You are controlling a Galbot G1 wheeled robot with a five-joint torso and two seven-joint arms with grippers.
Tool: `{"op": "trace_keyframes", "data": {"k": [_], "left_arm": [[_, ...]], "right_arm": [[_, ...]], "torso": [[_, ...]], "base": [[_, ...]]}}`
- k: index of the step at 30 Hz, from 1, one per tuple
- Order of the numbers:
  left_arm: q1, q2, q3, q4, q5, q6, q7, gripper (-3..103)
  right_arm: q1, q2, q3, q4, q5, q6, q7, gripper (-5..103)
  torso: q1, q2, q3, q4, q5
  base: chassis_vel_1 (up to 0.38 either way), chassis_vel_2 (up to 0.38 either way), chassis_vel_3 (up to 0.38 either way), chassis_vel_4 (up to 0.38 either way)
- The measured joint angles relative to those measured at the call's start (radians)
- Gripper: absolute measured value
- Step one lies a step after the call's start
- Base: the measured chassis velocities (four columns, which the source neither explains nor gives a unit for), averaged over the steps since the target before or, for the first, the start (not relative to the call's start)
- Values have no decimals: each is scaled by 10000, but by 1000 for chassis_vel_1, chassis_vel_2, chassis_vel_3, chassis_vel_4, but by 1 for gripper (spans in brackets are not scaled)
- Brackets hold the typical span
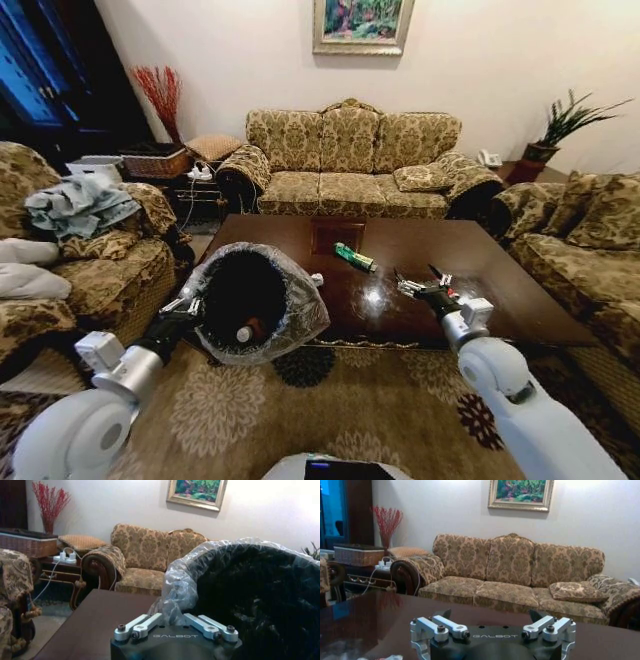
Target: Move to the front of the table and place the trash on the table into the trash bin.
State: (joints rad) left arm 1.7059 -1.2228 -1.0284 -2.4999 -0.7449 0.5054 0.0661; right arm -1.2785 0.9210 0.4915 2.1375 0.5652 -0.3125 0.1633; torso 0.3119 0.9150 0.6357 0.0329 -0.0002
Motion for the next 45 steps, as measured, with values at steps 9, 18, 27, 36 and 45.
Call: {"op": "trace_keyframes", "data": {"k": [9,18,27,36,45], "left_arm": [[30,-95,-50,0,73,2,-73,2],[31,-106,-57,0,142,29,-83,2],[51,-82,-56,0,239,41,-81,2],[63,-59,-30,0,278,-216,-173,2],[23,1,-5,0,268,-246,-177,2]], "right_arm": [[-20,-130,-53,45,-60,-308,120,100],[-251,-196,34,229,-3,-305,198,100],[-462,-95,75,362,-63,-308,155,100],[-489,24,23,285,-63,-375,78,100],[-394,120,-85,86,-54,-444,25,100]], "torso": [[-3,-1,-1,-1,5],[-4,2,-1,0,1],[-1,1,-1,0,2],[-3,2,-1,8,2],[-3,2,-1,-3,3]], "base": [[-50,66,54,-53],[22,16,5,29],[68,70,83,68],[90,92,108,95],[-63,56,64,-62]]}}
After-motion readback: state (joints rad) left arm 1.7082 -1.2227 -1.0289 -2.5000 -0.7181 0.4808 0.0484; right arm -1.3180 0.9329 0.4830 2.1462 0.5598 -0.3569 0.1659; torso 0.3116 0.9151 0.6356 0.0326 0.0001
